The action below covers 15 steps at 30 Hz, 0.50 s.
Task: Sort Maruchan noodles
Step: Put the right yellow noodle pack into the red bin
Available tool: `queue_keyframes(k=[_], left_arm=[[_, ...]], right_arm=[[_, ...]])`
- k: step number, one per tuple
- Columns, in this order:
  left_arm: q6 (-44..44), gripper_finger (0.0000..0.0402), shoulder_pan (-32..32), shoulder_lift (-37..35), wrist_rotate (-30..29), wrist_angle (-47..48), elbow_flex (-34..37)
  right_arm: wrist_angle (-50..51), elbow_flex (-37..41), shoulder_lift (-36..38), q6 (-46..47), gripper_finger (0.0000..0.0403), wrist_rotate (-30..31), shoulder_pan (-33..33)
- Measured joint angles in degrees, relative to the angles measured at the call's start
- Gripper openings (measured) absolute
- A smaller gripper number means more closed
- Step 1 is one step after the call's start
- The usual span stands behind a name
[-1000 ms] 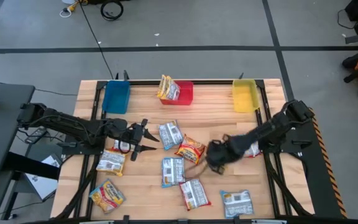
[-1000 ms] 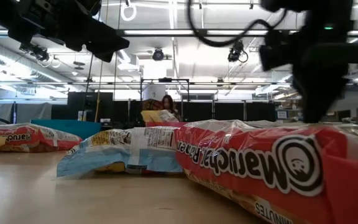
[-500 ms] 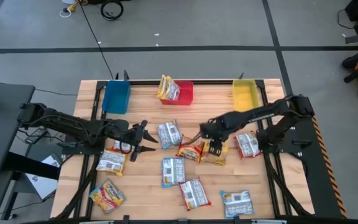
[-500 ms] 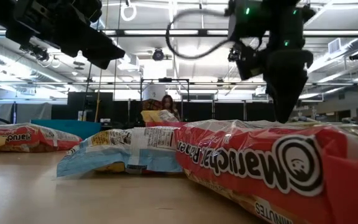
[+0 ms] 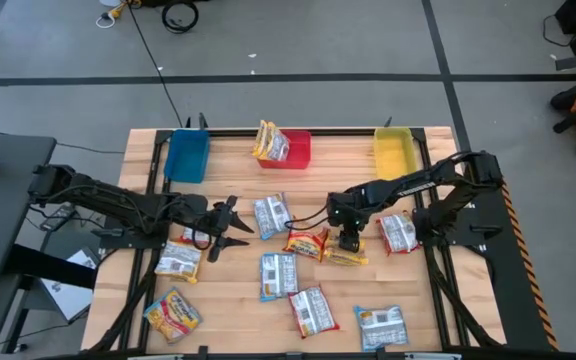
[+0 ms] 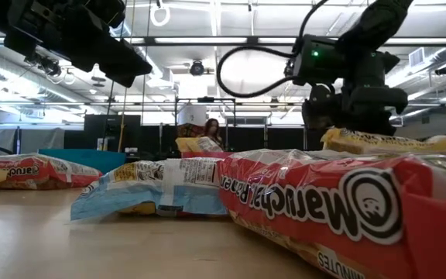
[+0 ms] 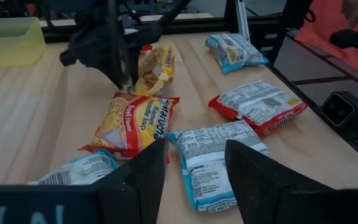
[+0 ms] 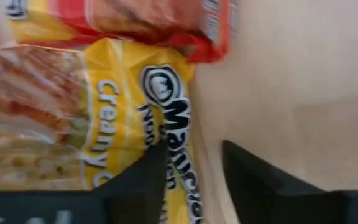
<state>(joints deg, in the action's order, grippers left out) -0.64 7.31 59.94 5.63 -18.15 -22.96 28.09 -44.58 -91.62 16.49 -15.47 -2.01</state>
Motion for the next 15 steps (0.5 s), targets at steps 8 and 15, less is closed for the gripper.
queue_keyframes(k=[8,15], left_arm=[[0.0,0.0172,0.0,0.0,-2.0,-0.2,0.0],[0.0,0.0172,0.0,0.0,-2.0,-0.2,0.0]], right_arm=[[1.9,-2.7,0.9,0.7,0.0012,3.4,0.3],[14.6,-13.5,4.9,-4.3,0.0006,19.0,0.1]])
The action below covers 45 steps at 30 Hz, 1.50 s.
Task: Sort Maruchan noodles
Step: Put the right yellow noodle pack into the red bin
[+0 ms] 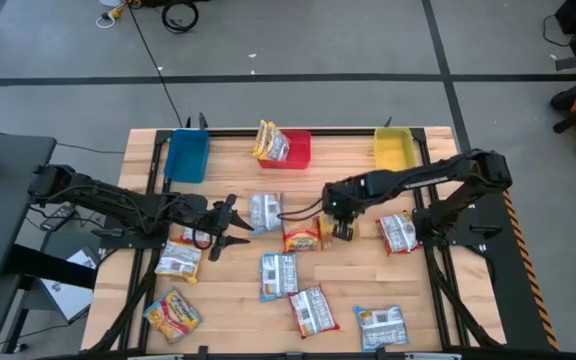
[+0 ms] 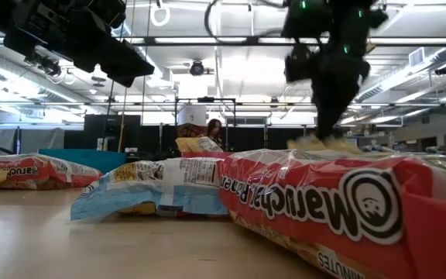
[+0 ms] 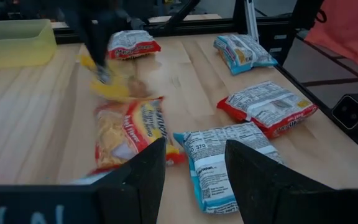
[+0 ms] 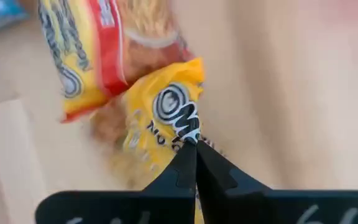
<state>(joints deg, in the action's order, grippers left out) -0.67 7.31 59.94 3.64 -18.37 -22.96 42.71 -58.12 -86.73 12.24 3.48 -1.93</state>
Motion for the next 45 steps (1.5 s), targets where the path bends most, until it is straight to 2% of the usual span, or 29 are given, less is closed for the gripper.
queue_keyframes(k=[5,9,12,14,17,20,24,30,34,37,45], left_arm=[[0.0,0.0172,0.0,0.0,-0.2,0.0,0.0],[0.0,0.0172,0.0,0.0,-2.3,-0.3,0.0],[0.1,0.0172,-0.2,0.3,-8.1,-1.0,0.0],[0.3,0.0172,-0.8,0.4,-12.9,-0.3,0.0],[0.3,0.0172,-2.4,0.4,-18.4,0.3,0.0],[0.1,0.0172,-5.9,0.4,-21.7,2.2,-0.1],[-0.4,0.0172,-14.4,0.4,-21.8,7.8,0.0],[-3.5,0.0172,-29.2,0.9,-21.9,14.1,-2.4],[-7.0,0.0172,-33.7,6.0,-22.4,19.7,-7.1],[-10.1,0.0172,-35.4,11.5,-23.4,18.9,-9.4],[-16.9,0.0172,-38.4,25.0,-25.7,13.2,-12.8]], right_arm=[[8.4,-7.6,3.6,-0.1,0.0004,10.5,0.0],[7.4,-9.5,6.4,3.4,0.0004,17.9,0.9],[3.6,-9.5,7.3,10.6,0.0004,23.2,0.6],[0.7,-9.5,7.2,16.7,0.0004,24.5,-1.0],[-5.5,-9.5,6.3,22.4,0.0004,21.8,-4.8],[-12.6,-9.5,4.7,22.3,0.0004,16.8,-9.2],[-17.2,-12.3,0.6,20.9,0.0004,12.4,-15.4],[-15.2,-23.8,-9.1,16.0,0.0004,11.2,-22.3],[-11.2,-31.4,-15.4,14.6,0.0004,10.7,-24.9],[-8.2,-34.7,-19.4,14.7,0.0004,8.9,-25.8],[-6.6,-35.9,-23.4,15.0,0.0004,5.8,-26.7]])
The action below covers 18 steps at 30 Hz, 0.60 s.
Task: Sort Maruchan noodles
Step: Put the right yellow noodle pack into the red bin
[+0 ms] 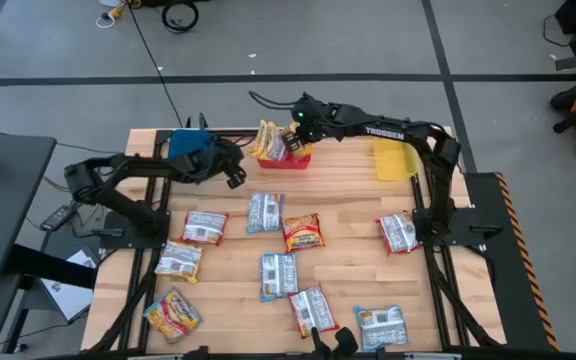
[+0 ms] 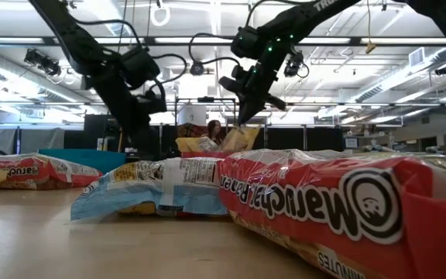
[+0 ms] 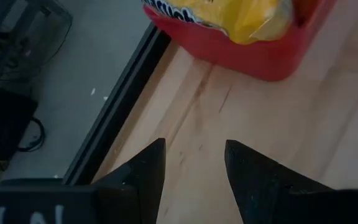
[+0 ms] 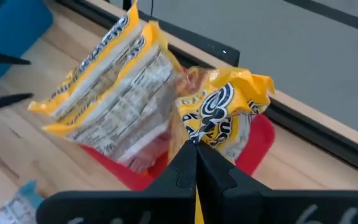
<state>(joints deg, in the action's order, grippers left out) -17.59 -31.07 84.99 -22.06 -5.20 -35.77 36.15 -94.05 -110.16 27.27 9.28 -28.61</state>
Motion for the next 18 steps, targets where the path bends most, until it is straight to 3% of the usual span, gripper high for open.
queue_keyframes(k=[11,18], left_arm=[[-3.2,0.0172,1.3,10.0,-1.6,-1.5,-11.3],[-4.8,0.0172,5.1,14.0,-2.5,1.8,-16.8]], right_arm=[[1.5,0.0,-2.1,-0.1,0.0004,-3.5,-1.0],[-8.1,0.1,-4.3,-4.3,0.0015,-9.2,0.1]])
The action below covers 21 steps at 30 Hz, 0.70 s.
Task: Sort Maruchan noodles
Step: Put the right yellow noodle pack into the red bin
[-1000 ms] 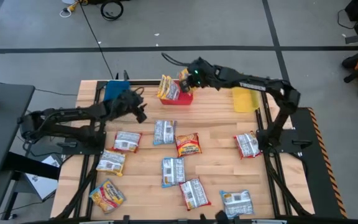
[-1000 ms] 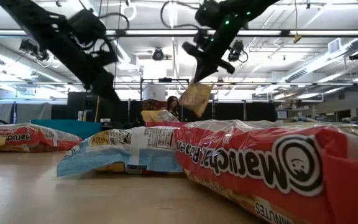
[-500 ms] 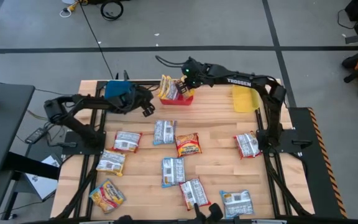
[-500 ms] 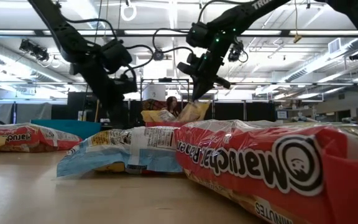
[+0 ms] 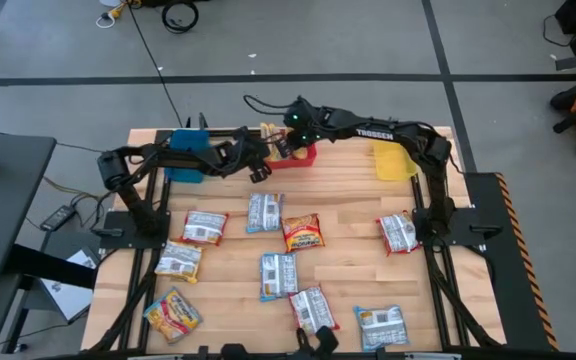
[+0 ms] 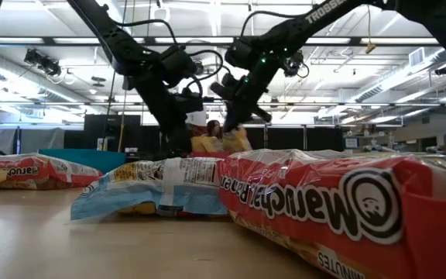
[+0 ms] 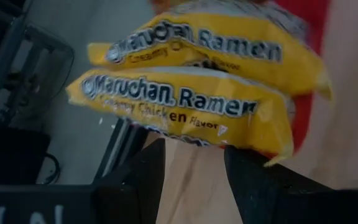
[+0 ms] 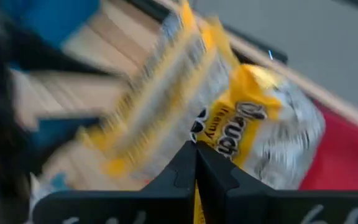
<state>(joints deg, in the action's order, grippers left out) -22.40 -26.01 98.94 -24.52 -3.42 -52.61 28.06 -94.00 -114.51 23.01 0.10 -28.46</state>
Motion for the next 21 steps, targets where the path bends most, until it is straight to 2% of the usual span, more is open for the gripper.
queue_keyframes(k=[3,10,16,18,21], left_arm=[[-1.2,0.0172,1.1,0.2,-0.8,0.2,-0.1],[-1.6,0.0172,1.6,0.2,-3.7,0.7,-0.1],[-3.1,0.0172,0.9,-0.1,-5.4,2.6,-0.1],[-3.5,0.0172,-0.3,-0.1,-5.8,3.7,-0.1],[-3.8,0.0172,-2.5,-0.1,-5.4,3.6,-0.1]], right_arm=[[-2.9,0.0,0.4,-1.3,0.0029,0.1,0.4],[1.7,-0.1,0.7,-3.1,0.0093,0.1,-1.7],[7.7,0.0,4.5,-12.9,0.0140,0.7,-3.3],[12.1,-0.1,6.7,-17.9,0.0146,4.5,-3.3],[20.4,-0.1,7.9,-24.9,0.0147,13.7,-3.3]])
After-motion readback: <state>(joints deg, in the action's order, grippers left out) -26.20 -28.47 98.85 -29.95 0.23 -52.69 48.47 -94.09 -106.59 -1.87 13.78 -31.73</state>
